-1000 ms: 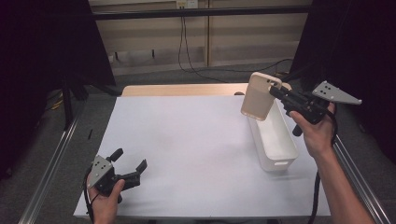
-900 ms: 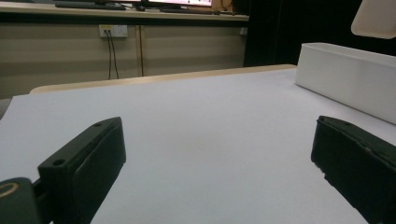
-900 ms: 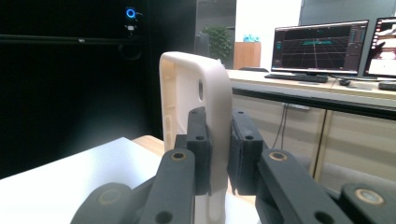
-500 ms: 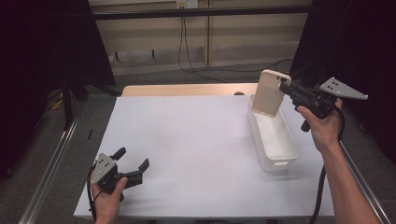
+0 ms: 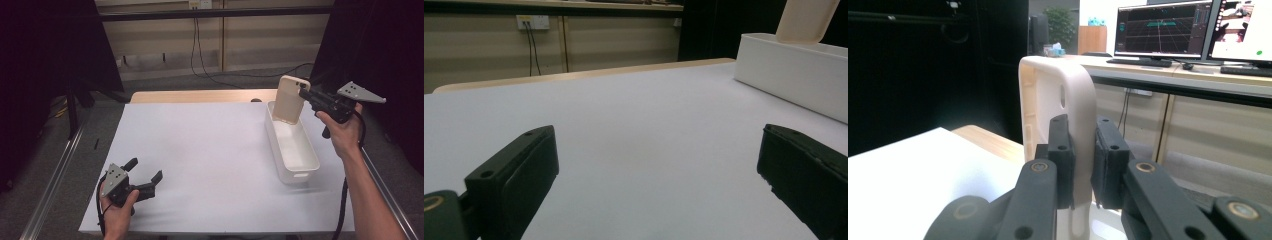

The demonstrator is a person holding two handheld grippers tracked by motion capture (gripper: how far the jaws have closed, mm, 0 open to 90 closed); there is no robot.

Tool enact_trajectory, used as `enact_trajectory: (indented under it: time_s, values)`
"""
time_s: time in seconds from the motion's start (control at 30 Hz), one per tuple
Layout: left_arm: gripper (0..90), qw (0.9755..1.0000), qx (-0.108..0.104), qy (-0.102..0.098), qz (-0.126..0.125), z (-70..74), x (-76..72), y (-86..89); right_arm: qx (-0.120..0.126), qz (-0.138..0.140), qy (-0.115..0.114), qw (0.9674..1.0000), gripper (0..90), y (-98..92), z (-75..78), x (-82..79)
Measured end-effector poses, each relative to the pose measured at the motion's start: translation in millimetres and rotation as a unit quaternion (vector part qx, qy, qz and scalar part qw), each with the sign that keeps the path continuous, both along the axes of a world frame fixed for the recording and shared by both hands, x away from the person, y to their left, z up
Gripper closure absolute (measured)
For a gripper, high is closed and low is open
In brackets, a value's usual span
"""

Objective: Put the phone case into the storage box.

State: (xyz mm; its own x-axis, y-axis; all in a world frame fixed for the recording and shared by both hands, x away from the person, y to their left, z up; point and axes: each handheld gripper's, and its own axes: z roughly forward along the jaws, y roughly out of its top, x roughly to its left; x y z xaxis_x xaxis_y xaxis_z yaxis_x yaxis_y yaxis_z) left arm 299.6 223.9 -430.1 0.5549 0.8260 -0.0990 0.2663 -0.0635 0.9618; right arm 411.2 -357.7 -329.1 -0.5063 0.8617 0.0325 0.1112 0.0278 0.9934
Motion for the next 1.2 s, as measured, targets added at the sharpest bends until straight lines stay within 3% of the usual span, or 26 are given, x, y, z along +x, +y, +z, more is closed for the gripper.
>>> enact_trajectory:
  time_s: [0.43,1.2]
  values:
    - [3.2,1.0000,0.005,0.005,-0.007,-1.9,-0.2,-1.7,0.005,-0.011,-0.004,0.9999,81.0,-8.8,-12.2,8.4]
    - [3.1,0.9999,0.004,0.008,-0.007,-2.3,-2.1,3.5,-0.006,-0.010,0.028,0.9996,81.0,-1.6,-43.2,28.7]
